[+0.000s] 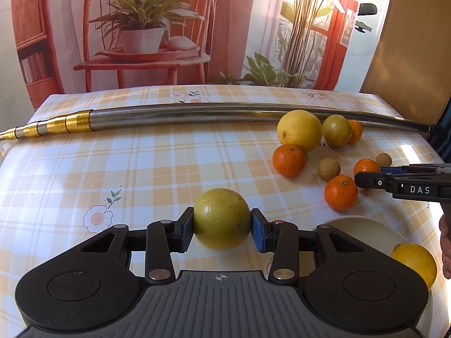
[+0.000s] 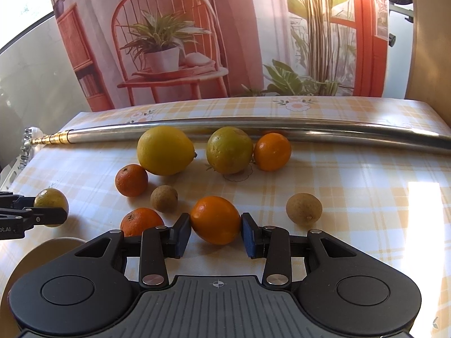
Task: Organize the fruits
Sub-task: 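Carry the green-yellow citrus and orange over the white plate with both tools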
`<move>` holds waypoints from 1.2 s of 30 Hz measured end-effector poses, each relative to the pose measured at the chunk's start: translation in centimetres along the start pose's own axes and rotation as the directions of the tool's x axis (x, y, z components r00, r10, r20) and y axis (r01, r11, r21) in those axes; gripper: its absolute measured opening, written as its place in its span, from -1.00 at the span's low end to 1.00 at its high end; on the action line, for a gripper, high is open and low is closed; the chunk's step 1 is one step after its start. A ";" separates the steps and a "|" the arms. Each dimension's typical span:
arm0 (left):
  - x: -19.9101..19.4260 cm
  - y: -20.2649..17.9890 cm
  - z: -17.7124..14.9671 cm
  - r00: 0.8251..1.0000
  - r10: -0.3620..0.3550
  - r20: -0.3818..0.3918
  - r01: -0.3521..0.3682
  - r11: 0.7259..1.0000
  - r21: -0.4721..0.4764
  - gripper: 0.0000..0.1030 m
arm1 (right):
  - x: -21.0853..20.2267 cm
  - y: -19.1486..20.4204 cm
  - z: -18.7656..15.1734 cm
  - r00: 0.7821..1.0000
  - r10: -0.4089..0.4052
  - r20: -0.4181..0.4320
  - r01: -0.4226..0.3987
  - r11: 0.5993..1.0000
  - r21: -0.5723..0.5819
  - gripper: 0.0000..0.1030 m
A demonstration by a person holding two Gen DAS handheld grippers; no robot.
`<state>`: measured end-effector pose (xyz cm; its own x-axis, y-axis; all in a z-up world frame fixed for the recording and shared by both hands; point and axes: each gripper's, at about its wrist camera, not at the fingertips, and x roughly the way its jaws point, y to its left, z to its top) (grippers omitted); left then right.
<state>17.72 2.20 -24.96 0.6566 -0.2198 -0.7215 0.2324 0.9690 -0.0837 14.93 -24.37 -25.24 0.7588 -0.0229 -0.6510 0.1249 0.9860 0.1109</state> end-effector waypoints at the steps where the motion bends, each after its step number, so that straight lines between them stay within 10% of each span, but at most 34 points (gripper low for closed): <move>1: -0.1 0.0 0.0 1.000 0.001 0.002 -0.001 1.000 0.000 -0.15 | -0.1 0.0 -0.1 1.000 0.000 0.003 0.000 1.000 0.001 -0.31; 36: -7.2 -3.3 -3.5 0.996 -0.074 0.057 0.072 0.997 0.038 -0.15 | -8.1 4.9 -2.5 0.991 0.107 0.077 -0.104 0.993 -0.050 -0.32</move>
<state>9.70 1.03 -21.94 0.6774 -0.2974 -0.6729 0.3062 0.9456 -0.1097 7.80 -18.90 -21.33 0.8147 0.0703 -0.5756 0.0137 0.9900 0.1404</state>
